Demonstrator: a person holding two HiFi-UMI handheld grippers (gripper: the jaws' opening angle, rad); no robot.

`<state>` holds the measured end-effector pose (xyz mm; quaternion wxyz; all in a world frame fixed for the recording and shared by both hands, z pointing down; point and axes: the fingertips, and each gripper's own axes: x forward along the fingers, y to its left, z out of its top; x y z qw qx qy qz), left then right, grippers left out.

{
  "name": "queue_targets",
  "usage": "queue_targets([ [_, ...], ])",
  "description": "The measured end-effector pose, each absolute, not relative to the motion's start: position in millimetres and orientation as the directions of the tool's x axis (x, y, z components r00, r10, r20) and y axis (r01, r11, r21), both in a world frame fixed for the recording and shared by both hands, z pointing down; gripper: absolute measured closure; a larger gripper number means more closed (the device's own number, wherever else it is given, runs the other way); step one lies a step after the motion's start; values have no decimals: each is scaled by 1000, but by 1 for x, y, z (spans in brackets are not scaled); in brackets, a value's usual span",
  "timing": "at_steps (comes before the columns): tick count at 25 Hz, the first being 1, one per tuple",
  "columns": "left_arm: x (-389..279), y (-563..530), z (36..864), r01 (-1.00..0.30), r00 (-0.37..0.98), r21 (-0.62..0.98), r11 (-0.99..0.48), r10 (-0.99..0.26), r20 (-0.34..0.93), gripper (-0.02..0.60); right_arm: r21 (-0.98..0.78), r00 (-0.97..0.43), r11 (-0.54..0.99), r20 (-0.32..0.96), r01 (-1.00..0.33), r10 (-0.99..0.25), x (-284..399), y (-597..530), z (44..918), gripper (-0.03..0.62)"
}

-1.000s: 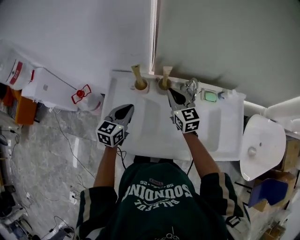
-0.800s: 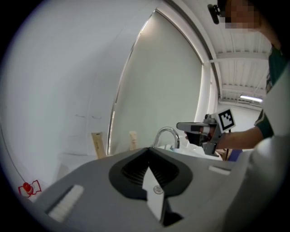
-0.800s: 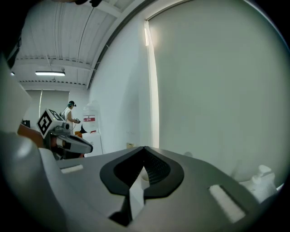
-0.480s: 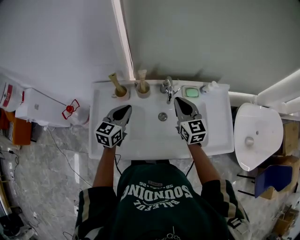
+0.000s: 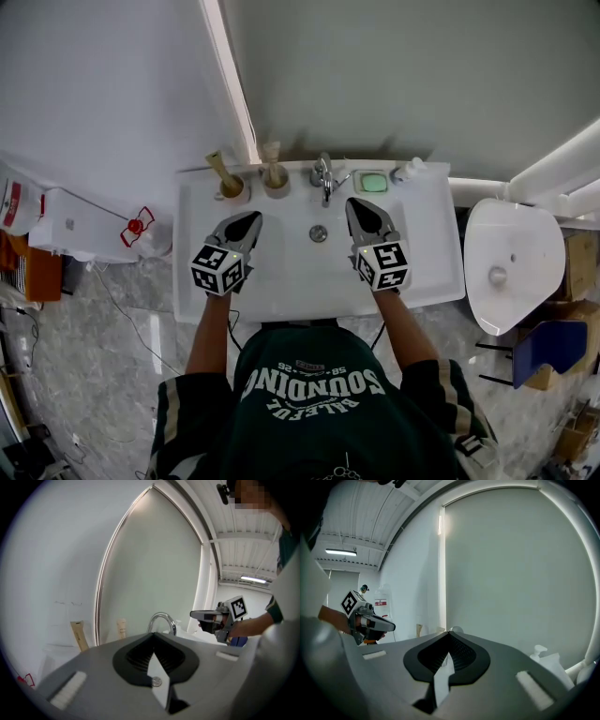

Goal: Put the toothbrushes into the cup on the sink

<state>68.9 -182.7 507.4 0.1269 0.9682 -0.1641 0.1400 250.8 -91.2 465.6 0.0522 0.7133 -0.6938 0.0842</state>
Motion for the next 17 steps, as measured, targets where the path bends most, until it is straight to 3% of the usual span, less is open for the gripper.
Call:
queue_targets([
  [17, 60, -188, 509, -354, 906, 205, -912, -281, 315, 531, -44, 11, -19, 179, -999, -984, 233, -92, 461, 591],
])
